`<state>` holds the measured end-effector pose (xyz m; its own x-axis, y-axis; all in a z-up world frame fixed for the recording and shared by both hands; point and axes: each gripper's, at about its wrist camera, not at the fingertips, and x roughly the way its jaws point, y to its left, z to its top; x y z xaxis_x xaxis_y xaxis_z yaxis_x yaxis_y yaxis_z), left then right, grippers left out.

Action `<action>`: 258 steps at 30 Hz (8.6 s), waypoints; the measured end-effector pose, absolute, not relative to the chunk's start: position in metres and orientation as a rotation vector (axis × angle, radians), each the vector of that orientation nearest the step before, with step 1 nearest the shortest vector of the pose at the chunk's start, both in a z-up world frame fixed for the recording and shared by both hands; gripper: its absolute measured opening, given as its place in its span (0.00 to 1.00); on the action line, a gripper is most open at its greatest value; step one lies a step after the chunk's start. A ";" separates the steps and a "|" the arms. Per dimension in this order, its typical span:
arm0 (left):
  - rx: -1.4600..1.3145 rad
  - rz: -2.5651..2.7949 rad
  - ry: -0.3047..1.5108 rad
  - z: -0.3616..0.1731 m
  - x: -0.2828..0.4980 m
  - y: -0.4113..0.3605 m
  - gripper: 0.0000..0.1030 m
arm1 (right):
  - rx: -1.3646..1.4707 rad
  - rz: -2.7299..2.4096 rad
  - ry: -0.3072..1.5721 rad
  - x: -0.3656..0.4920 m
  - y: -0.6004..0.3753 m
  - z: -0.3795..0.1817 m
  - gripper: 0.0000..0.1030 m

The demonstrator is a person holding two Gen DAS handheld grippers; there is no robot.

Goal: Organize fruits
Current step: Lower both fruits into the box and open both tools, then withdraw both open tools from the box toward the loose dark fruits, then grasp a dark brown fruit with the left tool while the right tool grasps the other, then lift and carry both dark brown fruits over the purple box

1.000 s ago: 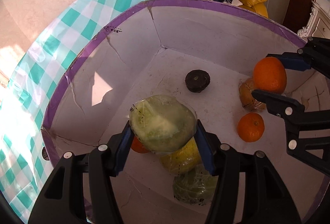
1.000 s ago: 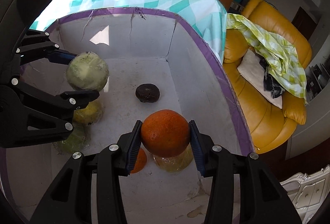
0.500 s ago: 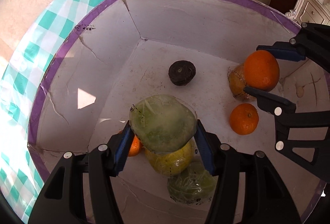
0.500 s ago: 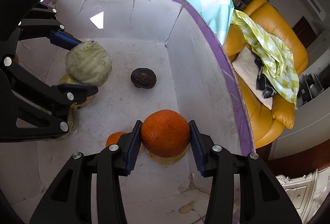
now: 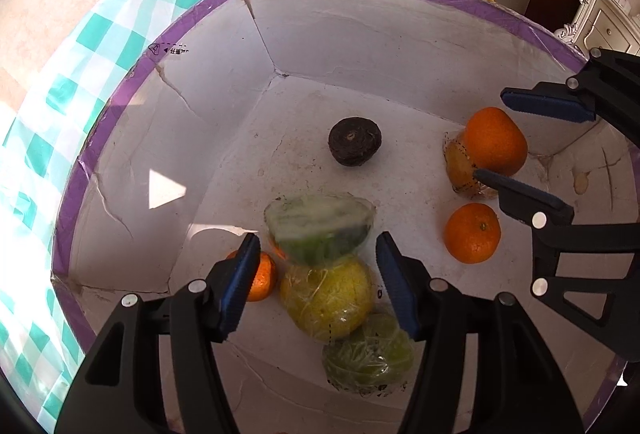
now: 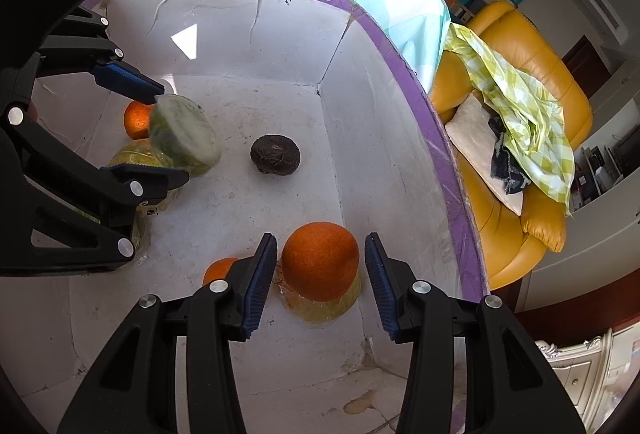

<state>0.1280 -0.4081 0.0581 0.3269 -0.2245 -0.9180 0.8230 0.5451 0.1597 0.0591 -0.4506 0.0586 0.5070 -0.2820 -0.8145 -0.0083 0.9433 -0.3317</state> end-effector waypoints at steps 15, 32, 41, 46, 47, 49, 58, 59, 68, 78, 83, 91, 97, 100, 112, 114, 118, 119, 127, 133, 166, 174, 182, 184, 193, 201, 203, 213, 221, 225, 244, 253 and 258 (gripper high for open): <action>0.626 -0.733 0.962 0.070 0.126 -0.398 0.67 | -0.310 -0.194 0.997 0.054 -0.448 0.063 0.61; 0.424 -0.687 0.699 0.100 0.109 -0.363 0.75 | -0.283 -0.293 0.863 0.039 -0.450 0.081 0.83; 0.354 -0.676 0.554 0.132 0.097 -0.331 0.78 | -0.268 -0.309 0.792 0.029 -0.432 0.102 0.83; 0.319 -0.653 0.515 0.150 0.095 -0.308 0.78 | -0.270 -0.311 0.753 0.027 -0.420 0.117 0.83; 0.310 -0.645 0.508 0.153 0.095 -0.303 0.78 | -0.276 -0.309 0.747 0.027 -0.416 0.118 0.83; 0.288 -0.634 0.497 0.159 0.096 -0.291 0.78 | -0.286 -0.303 0.738 0.028 -0.409 0.121 0.83; 0.192 -0.564 0.478 0.172 0.109 -0.230 0.79 | -0.333 -0.279 0.706 0.035 -0.375 0.131 0.83; 0.180 -0.556 0.479 0.172 0.111 -0.224 0.79 | -0.338 -0.277 0.704 0.036 -0.372 0.132 0.83; 0.059 -0.480 0.487 0.172 0.132 -0.162 0.79 | -0.371 -0.246 0.688 0.043 -0.341 0.137 0.83; -0.138 -0.313 0.551 0.154 0.171 -0.060 0.83 | -0.348 -0.165 0.663 0.051 -0.302 0.143 0.83; -0.221 -0.228 0.622 0.127 0.188 -0.013 0.83 | -0.332 -0.120 0.649 0.056 -0.280 0.145 0.83; -0.214 -0.210 0.756 0.073 0.213 -0.008 0.82 | -0.303 -0.043 0.631 0.069 -0.241 0.143 0.83; -0.115 -0.242 0.857 0.035 0.224 -0.031 0.72 | -0.262 -0.001 0.644 0.084 -0.221 0.136 0.83; -0.084 -0.254 0.887 0.024 0.228 -0.038 0.68 | -0.252 0.014 0.655 0.093 -0.212 0.132 0.83; 0.104 -0.213 0.891 0.015 0.228 -0.063 0.55 | -0.220 0.042 0.698 0.127 -0.190 0.110 0.83; 0.117 -0.207 0.890 0.015 0.228 -0.065 0.52 | -0.219 0.044 0.707 0.133 -0.187 0.106 0.83; 0.125 -0.218 0.884 0.015 0.228 -0.067 0.39 | -0.217 0.046 0.721 0.145 -0.182 0.098 0.83; 0.123 -0.220 0.883 0.016 0.228 -0.067 0.37 | -0.213 0.047 0.724 0.148 -0.181 0.096 0.83; -0.034 -0.142 0.880 0.017 0.231 -0.031 0.36 | -0.154 0.076 0.741 0.176 -0.175 0.075 0.83; -0.130 -0.087 0.867 0.018 0.229 -0.006 0.36 | -0.081 0.125 0.769 0.200 -0.167 0.053 0.83; -0.263 -0.061 0.811 0.022 0.223 0.024 0.36 | -0.038 0.175 0.871 0.298 -0.136 0.014 0.54; -0.263 -0.062 0.811 0.022 0.222 0.025 0.36 | -0.043 0.180 0.871 0.298 -0.134 0.015 0.37; -0.260 -0.060 0.804 0.023 0.222 0.026 0.36 | -0.053 0.177 0.833 0.288 -0.133 0.019 0.36; -0.259 -0.058 0.802 0.024 0.222 0.026 0.36 | -0.074 0.179 0.822 0.282 -0.130 0.020 0.36; -0.246 -0.052 0.794 0.027 0.220 0.024 0.36 | -0.092 0.168 0.793 0.246 -0.131 0.023 0.36; -0.232 -0.053 0.783 0.032 0.217 0.021 0.36 | -0.103 0.156 0.761 0.213 -0.134 0.034 0.36; -0.227 -0.056 0.779 0.034 0.215 0.019 0.36 | -0.104 0.146 0.750 0.205 -0.136 0.039 0.36; -0.195 -0.076 0.747 0.055 0.200 0.007 0.36 | -0.066 0.131 0.726 0.170 -0.152 0.065 0.36; -0.172 -0.096 0.725 0.073 0.183 -0.005 0.36 | -0.019 0.135 0.719 0.139 -0.167 0.078 0.36; -0.159 -0.126 0.706 0.087 0.171 -0.016 0.36 | 0.001 0.136 0.712 0.123 -0.175 0.087 0.36; -0.026 -0.317 0.633 0.149 0.113 -0.114 0.36 | 0.115 0.068 0.609 0.048 -0.262 0.145 0.36; 0.061 -0.414 0.635 0.160 0.095 -0.178 0.36 | 0.170 0.004 0.581 0.018 -0.323 0.154 0.36; 0.110 -0.465 0.644 0.160 0.087 -0.214 0.36 | 0.190 -0.044 0.584 0.007 -0.359 0.151 0.37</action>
